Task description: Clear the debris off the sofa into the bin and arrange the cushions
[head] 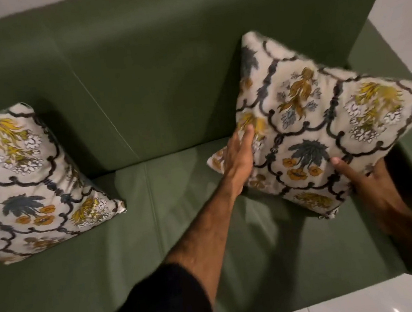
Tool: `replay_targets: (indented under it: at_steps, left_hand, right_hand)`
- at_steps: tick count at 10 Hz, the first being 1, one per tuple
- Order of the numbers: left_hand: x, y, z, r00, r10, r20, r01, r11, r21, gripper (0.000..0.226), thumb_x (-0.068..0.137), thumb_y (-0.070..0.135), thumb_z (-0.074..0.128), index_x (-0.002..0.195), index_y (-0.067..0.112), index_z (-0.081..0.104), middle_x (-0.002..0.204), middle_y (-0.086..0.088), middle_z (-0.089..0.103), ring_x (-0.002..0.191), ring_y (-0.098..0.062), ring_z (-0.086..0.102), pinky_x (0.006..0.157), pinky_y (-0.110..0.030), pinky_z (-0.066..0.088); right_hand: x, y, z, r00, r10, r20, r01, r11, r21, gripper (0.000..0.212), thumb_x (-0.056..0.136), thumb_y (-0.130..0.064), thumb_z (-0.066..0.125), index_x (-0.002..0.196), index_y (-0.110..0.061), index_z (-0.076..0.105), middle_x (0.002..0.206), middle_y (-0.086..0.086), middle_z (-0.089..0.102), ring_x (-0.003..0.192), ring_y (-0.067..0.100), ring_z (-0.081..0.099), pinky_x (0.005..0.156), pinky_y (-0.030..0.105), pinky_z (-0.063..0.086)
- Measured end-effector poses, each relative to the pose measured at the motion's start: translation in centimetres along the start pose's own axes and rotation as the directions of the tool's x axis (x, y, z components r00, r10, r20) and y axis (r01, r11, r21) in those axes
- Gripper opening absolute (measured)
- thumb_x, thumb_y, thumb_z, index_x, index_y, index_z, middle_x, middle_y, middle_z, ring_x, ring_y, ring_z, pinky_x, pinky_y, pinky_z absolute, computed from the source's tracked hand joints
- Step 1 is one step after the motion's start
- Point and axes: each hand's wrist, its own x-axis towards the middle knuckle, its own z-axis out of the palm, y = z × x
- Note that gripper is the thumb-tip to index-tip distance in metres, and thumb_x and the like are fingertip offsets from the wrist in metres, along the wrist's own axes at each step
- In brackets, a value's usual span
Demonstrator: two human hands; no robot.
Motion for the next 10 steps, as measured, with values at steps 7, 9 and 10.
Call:
replay_targets:
  at_steps: [7,9,10]
  left_hand:
    - [-4.5,-7.2,-14.1,0.853,-0.241,-0.462,0.075,0.934,-0.350,0.076,0.094,0.068,0.031,0.157,0.033,0.007,0.167,0.001,0.016,0.150,-0.023,0.026,0.118,-0.042,0.024]
    - [-5.8,-5.5,-15.5,0.860,-0.186,-0.475,0.069,0.965,-0.254,0.072,0.095,0.061,0.038,0.156,0.028,0.017,0.164,-0.003,0.026,0.147,-0.026,0.033,0.116,-0.044,0.032]
    - [-8.9,-3.8,-16.4,0.871,-0.109,-0.480,0.043,0.988,-0.146,0.064,0.097,0.050,0.046,0.153,0.026,0.028,0.159,-0.007,0.035,0.142,-0.028,0.041,0.115,-0.049,0.038]
  right_hand:
    - [3.9,-4.6,18.2,0.888,-0.184,0.422,0.325,0.900,-0.291,0.101,0.069,-0.039,0.090,0.151,-0.029,0.033,0.141,-0.014,0.058,0.126,0.011,0.058,0.110,0.035,0.046]
    - [0.8,-4.6,17.8,0.932,-0.226,0.284,0.317,0.889,-0.330,0.102,0.071,-0.046,0.088,0.153,-0.029,0.030,0.153,-0.005,0.052,0.137,0.022,0.054,0.114,0.046,0.045]
    - [-3.4,-4.9,17.2,0.933,-0.240,0.269,0.323,0.888,-0.327,0.091,0.079,-0.041,0.083,0.154,-0.029,0.033,0.153,-0.002,0.052,0.138,0.024,0.052,0.114,0.053,0.044]
